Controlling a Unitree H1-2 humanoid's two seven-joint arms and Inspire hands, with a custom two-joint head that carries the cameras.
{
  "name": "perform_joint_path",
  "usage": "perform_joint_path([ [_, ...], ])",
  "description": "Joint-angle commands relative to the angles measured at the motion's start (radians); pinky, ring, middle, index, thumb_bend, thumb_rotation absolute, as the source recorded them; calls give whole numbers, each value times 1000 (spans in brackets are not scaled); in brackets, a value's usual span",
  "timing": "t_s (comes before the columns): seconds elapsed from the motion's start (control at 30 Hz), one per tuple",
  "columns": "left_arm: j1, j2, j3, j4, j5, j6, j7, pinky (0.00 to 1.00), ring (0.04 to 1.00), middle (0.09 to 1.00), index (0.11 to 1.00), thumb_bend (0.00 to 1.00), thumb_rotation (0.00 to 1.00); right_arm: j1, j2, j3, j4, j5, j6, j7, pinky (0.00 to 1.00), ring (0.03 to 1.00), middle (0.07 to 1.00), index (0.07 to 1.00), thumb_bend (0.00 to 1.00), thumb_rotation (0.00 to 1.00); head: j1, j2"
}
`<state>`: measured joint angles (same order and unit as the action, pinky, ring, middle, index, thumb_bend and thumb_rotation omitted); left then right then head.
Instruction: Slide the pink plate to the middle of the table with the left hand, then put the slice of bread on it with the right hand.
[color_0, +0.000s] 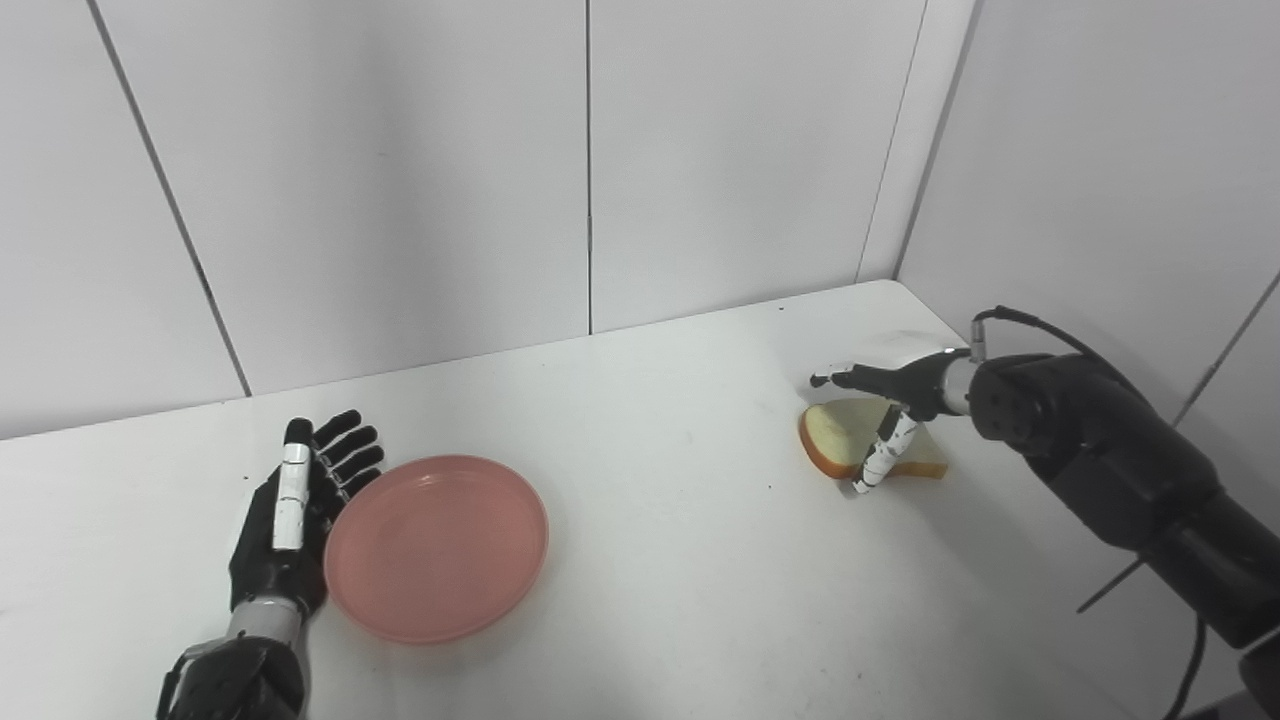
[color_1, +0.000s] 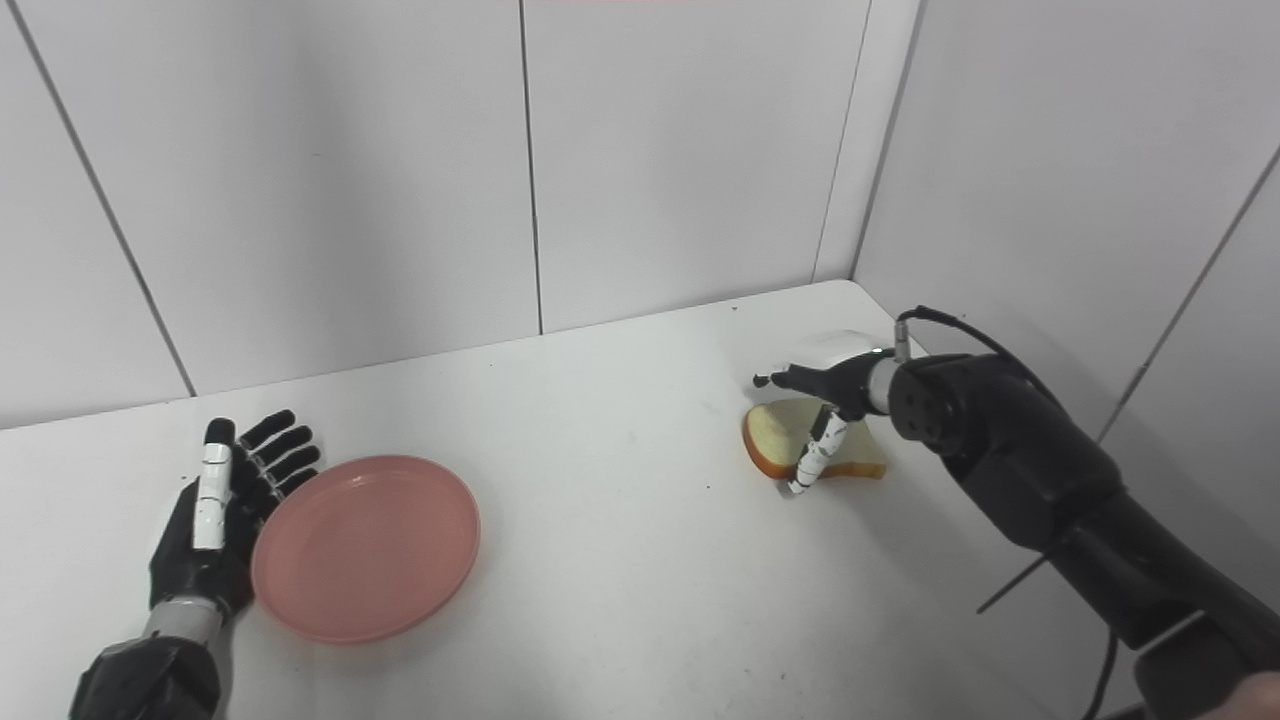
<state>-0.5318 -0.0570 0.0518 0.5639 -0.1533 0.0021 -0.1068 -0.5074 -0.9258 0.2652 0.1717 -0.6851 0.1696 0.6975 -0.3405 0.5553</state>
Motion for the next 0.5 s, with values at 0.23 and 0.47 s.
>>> perform_joint_path([
  [0.23,61,-11,-10,16,-3,97,3,752,744,738,711,890,882,-84,-4,24,82,-43,-52,-50,792,965,964,922,1000,316,12,9],
  [0.47,65,-9,-16,17,0,91,2,764,737,721,708,875,887,-91,-12,59,169,-77,-127,-105,993,969,939,911,1000,368,15,13],
])
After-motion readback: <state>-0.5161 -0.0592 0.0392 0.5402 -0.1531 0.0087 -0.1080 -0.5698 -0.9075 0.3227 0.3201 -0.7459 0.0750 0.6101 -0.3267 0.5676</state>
